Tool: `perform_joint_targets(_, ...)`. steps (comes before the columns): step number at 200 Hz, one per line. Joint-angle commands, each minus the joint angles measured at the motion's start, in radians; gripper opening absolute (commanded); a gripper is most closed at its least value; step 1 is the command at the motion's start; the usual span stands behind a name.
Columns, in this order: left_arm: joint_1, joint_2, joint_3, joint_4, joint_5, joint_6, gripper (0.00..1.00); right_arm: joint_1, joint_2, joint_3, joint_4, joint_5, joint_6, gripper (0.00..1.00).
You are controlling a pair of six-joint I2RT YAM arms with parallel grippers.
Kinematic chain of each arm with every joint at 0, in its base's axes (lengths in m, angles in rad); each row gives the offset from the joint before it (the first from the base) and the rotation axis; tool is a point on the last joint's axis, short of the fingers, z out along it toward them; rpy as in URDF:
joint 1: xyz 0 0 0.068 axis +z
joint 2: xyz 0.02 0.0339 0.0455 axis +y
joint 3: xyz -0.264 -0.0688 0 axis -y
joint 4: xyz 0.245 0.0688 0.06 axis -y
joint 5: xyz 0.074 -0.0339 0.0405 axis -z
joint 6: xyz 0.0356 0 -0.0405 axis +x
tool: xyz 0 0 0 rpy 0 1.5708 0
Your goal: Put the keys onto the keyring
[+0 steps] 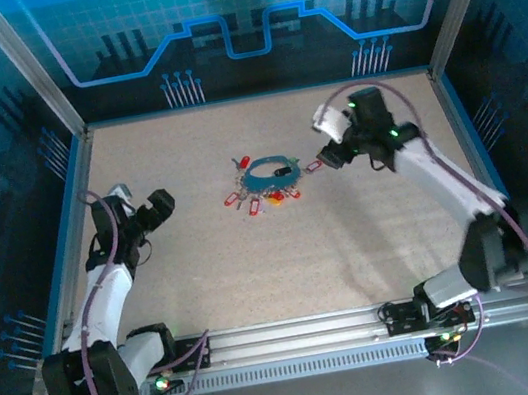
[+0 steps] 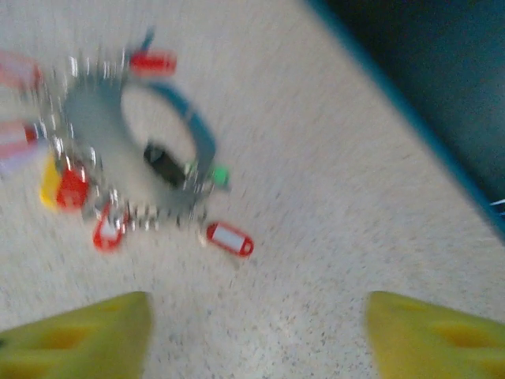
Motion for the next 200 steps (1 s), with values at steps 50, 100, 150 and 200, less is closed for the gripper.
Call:
perform_joint_targets(50, -0.216, 0.027, -0.161, 0.346, -0.361, 0.432, 0.99, -0.065, -0.361, -0.625, 0.661, 0.158, 0.413, 1.0)
perform_joint_targets(100, -0.239, 0.144, -0.282, 0.727, -0.363, 0.533, 0.99, -0.15, -0.286, -0.843, 0.919, 0.228, 0.51, 1.0)
perform_joint_targets(150, -0.239, 0.309, -0.282, 0.991, -0.345, 0.479, 0.99, -0.202, -0.065, -0.85, 1.181, 0.203, 0.487, 1.0)
perform_joint_targets(200, -0.236, 0.517, -0.302, 1.236, -0.384, 0.469, 0.99, -0.207, 0.117, -0.786, 1.212, 0.279, 0.528, 1.0)
